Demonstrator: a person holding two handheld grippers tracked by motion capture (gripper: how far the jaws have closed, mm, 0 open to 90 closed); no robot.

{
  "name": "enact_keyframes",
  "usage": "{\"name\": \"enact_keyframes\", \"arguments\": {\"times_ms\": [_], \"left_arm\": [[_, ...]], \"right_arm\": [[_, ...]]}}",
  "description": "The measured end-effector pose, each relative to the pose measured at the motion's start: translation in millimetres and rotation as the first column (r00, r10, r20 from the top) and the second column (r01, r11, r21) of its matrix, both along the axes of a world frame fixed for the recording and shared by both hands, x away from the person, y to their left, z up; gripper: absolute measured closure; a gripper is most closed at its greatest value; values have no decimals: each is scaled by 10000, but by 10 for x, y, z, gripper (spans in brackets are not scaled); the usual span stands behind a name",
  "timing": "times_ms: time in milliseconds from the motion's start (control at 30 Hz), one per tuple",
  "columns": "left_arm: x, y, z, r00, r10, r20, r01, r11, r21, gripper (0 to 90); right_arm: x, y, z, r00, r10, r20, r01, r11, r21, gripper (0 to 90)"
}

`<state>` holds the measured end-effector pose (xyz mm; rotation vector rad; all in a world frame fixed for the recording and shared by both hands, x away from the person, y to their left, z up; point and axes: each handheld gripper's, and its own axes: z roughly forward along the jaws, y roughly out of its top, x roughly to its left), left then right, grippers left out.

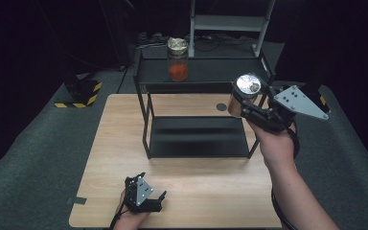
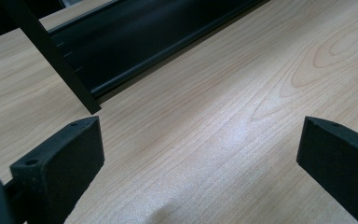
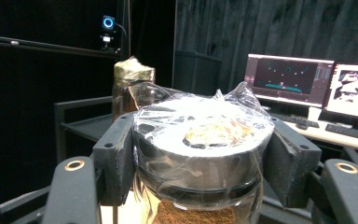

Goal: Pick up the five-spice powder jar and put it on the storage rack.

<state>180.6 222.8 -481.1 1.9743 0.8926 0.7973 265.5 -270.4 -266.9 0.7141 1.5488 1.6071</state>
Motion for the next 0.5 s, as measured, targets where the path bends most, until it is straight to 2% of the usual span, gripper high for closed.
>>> {"name": "enact_keyframes", "arguments": {"times_ms": [500], "left_arm": [[10, 23, 3, 10000, -90, -42, 89, 9999, -75, 9]], "right_arm": [[224, 158, 159, 9997, -216, 134, 214, 9997, 155, 342]]}}
